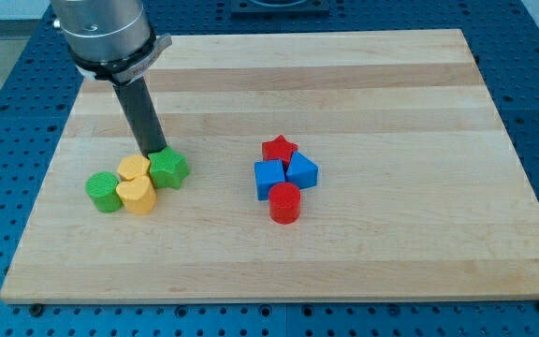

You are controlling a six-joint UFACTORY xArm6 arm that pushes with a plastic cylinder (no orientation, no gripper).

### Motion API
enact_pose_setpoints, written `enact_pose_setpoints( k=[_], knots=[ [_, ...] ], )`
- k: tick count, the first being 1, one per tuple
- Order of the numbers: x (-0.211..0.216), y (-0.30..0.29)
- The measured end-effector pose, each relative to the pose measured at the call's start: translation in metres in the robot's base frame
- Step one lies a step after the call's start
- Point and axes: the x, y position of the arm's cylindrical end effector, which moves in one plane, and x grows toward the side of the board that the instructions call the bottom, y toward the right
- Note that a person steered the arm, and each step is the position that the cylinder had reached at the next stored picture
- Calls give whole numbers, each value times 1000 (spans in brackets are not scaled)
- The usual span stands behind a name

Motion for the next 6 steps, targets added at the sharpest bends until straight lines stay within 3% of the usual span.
enact_pose_setpoints(
  k=[4, 6],
  knots=[
    [58, 50],
    [86, 47]
  ],
)
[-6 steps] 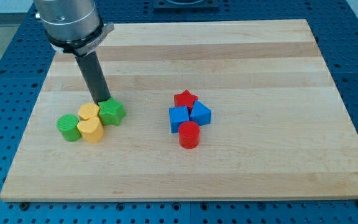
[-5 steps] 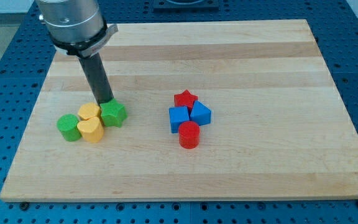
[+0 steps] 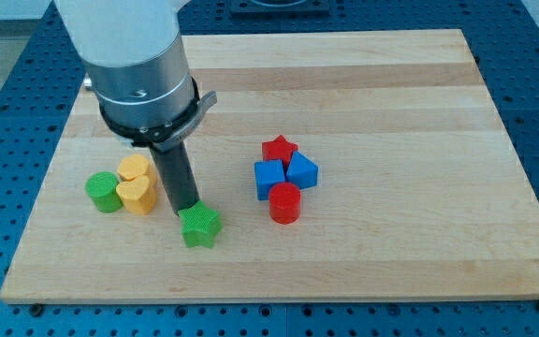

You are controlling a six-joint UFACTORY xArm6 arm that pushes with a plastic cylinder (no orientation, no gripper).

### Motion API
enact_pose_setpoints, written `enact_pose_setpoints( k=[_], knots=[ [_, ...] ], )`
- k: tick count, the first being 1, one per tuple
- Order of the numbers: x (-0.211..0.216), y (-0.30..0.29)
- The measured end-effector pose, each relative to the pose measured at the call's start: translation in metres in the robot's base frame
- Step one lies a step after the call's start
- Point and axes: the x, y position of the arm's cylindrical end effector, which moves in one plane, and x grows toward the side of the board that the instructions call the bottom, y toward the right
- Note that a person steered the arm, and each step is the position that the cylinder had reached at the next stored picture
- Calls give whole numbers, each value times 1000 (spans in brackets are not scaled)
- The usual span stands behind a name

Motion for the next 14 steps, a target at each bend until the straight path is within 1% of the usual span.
enact_pose_setpoints(
  k=[2, 4, 5, 6, 9, 10, 11, 12, 13, 14],
  knots=[
    [32, -5],
    [49, -7],
    [49, -3],
    [49, 9],
    [49, 93],
    [49, 100],
    [42, 79],
    [28, 85],
    [16, 103],
    [-11, 113]
  ],
)
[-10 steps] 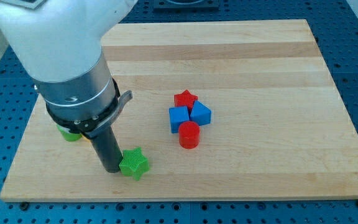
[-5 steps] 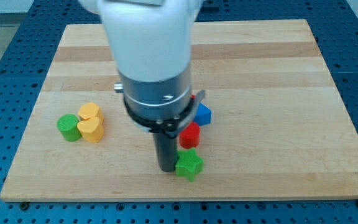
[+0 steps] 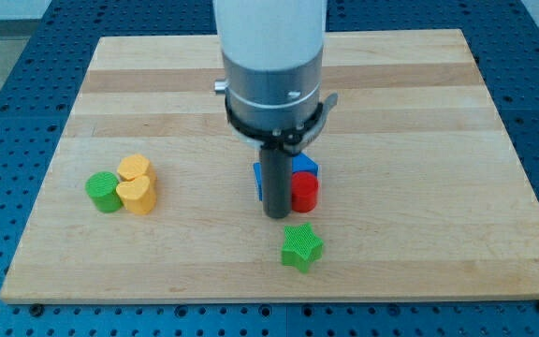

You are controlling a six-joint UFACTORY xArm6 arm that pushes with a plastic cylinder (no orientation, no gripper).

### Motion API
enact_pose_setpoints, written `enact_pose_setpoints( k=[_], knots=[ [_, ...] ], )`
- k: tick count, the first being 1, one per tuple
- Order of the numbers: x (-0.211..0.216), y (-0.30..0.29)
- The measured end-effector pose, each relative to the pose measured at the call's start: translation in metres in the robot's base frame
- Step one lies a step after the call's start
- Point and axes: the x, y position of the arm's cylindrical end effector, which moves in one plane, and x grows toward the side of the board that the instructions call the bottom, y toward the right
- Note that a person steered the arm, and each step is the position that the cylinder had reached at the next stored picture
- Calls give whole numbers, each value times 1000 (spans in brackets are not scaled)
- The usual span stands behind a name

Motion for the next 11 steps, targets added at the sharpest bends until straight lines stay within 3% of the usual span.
enact_pose_setpoints(
  k=[1, 3, 4, 7, 9, 11],
  knots=[
    [-9, 0],
    [48, -110],
    [49, -174],
    [16, -170],
    [-34, -165],
    [-71, -201]
  ],
)
